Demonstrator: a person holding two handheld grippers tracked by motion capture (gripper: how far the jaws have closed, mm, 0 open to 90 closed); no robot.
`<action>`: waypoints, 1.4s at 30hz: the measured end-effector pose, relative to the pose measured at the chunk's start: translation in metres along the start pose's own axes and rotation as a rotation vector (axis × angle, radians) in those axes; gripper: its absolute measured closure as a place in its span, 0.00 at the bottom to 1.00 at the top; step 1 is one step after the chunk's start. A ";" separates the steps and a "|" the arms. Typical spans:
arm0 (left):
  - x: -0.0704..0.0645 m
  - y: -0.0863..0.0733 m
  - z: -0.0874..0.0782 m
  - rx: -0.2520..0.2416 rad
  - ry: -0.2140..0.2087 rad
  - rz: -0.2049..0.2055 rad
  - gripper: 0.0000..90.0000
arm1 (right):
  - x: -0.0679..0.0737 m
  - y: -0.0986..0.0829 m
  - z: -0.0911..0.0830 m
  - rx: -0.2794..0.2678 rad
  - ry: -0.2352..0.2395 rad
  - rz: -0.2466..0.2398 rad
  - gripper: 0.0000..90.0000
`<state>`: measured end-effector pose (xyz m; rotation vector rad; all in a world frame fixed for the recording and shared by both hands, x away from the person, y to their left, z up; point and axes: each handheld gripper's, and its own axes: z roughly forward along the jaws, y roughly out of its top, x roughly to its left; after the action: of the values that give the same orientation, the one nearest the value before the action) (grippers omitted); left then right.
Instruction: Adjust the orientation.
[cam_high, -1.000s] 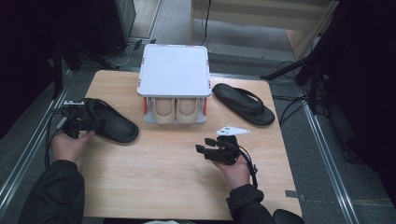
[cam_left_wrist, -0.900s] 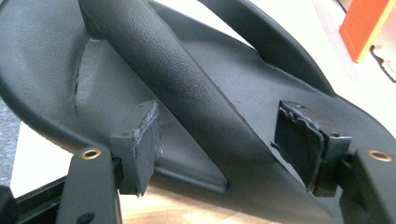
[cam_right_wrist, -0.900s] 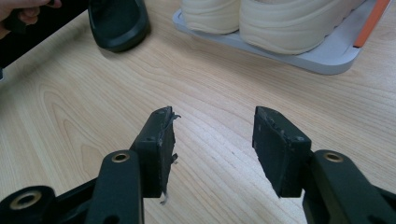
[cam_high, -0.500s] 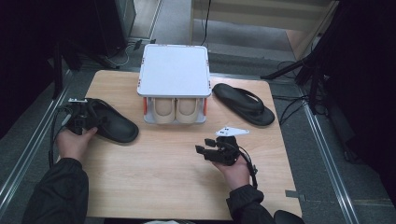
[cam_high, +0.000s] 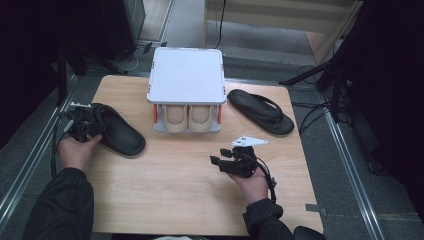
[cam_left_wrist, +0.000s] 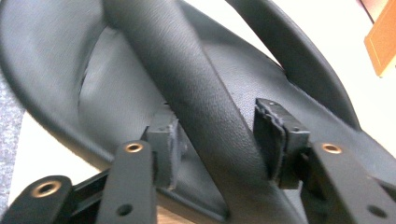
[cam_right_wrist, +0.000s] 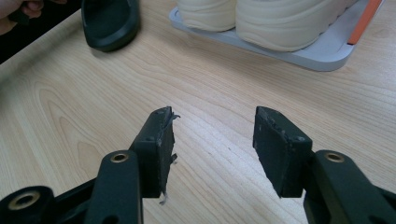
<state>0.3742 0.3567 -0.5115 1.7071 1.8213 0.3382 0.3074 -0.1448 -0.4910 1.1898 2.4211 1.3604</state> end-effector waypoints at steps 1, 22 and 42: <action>0.001 0.000 0.000 0.002 -0.004 -0.003 0.63 | 0.000 0.000 0.000 0.001 0.000 0.000 0.54; 0.007 0.003 -0.010 0.001 -0.084 -0.058 0.77 | 0.000 0.000 0.000 0.003 -0.005 -0.006 0.54; -0.044 -0.012 -0.043 -0.033 -0.157 0.057 0.77 | -0.005 0.003 -0.005 -0.015 -0.010 0.005 0.53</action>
<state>0.3381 0.3225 -0.4737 1.7156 1.6484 0.2493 0.3105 -0.1508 -0.4871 1.1976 2.3985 1.3678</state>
